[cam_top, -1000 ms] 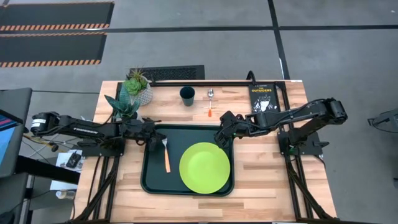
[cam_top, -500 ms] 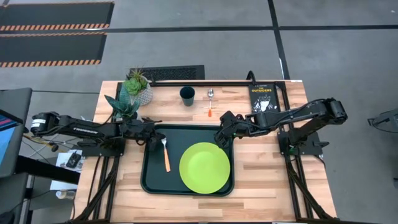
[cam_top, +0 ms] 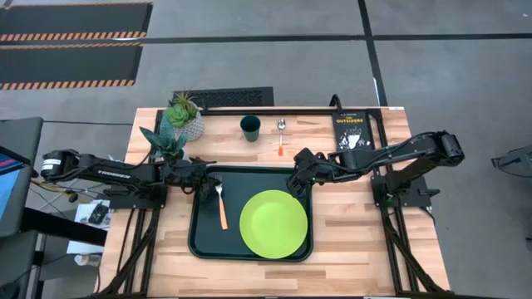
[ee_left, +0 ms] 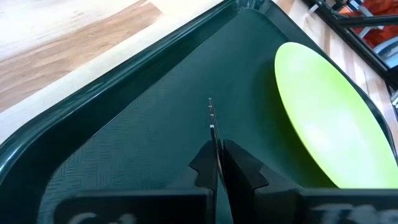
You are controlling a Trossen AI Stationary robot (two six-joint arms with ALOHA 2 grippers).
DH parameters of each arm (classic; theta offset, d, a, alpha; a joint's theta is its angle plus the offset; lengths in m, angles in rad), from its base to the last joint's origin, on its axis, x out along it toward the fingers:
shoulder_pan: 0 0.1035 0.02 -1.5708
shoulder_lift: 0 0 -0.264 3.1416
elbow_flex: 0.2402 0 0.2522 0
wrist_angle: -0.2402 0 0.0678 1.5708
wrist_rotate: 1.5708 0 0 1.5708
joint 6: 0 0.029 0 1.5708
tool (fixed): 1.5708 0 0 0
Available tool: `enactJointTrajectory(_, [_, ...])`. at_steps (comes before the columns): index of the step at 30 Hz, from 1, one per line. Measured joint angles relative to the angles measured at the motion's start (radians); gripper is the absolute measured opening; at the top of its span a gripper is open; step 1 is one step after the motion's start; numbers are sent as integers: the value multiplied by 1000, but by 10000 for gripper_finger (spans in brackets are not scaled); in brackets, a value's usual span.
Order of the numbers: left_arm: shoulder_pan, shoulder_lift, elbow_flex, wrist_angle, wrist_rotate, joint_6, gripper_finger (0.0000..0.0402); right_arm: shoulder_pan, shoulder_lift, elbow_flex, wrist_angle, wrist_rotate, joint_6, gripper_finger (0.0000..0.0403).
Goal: Pick and place plate/cup/fork/spoon on tray
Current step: Put the orange fork on the black tray to the left of the green plate
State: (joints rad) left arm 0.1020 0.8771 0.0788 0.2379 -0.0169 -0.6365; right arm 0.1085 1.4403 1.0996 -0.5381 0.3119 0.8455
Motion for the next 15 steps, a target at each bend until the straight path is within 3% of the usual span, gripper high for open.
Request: enactJointTrajectory(15, [0, 1, -2, -27, -14, 7, 31, 0, 0, 0, 0, 0, 3, 286])
